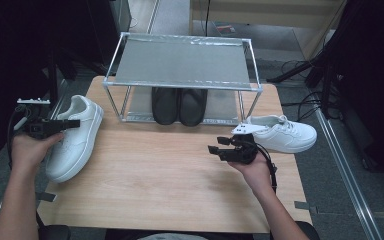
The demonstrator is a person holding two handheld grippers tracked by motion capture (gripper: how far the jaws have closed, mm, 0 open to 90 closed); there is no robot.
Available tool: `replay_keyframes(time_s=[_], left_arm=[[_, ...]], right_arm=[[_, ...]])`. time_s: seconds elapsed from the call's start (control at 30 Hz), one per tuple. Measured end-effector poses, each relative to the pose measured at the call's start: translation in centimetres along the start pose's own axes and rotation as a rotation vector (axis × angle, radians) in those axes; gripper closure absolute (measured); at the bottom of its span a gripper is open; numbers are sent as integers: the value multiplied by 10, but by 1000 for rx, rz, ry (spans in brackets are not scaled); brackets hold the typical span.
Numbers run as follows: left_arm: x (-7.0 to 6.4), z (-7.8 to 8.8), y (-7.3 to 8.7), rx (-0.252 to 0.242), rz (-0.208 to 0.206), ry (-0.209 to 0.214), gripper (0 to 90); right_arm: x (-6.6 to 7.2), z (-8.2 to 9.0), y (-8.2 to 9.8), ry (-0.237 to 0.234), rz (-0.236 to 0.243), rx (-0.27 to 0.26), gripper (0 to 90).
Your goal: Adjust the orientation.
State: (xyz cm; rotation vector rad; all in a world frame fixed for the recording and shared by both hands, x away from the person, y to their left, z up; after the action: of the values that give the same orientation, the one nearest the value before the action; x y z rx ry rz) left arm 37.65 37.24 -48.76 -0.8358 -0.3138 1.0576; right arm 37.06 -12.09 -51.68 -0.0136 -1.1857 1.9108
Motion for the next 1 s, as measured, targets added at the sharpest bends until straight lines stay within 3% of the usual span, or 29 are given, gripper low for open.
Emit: replay_keyframes(time_s=[0.4,0.73,1.0], left_arm=[[-22,6,13,38,-45,21,802],[-59,8,8,40,-96,102,805],[-92,-2,-3,36,-157,179,805]], right_arm=[[3,-8,-5,-19,9,12,449],[7,-14,-7,-32,20,17,449],[7,-15,-8,-33,25,24,448]])
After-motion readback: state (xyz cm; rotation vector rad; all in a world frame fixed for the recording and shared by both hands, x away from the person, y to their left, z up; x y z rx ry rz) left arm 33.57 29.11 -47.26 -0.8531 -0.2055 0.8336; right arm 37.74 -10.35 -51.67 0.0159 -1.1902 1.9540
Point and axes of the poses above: each handheld gripper's, and its own axes: z roughly backward along the jaws, y roughly out of its underside, x roughly to its left, the point moved 7 cm from there along -z, roughly forward along the jaws, and after that the axes turned 13 degrees about -z, right-handed, at the moved point
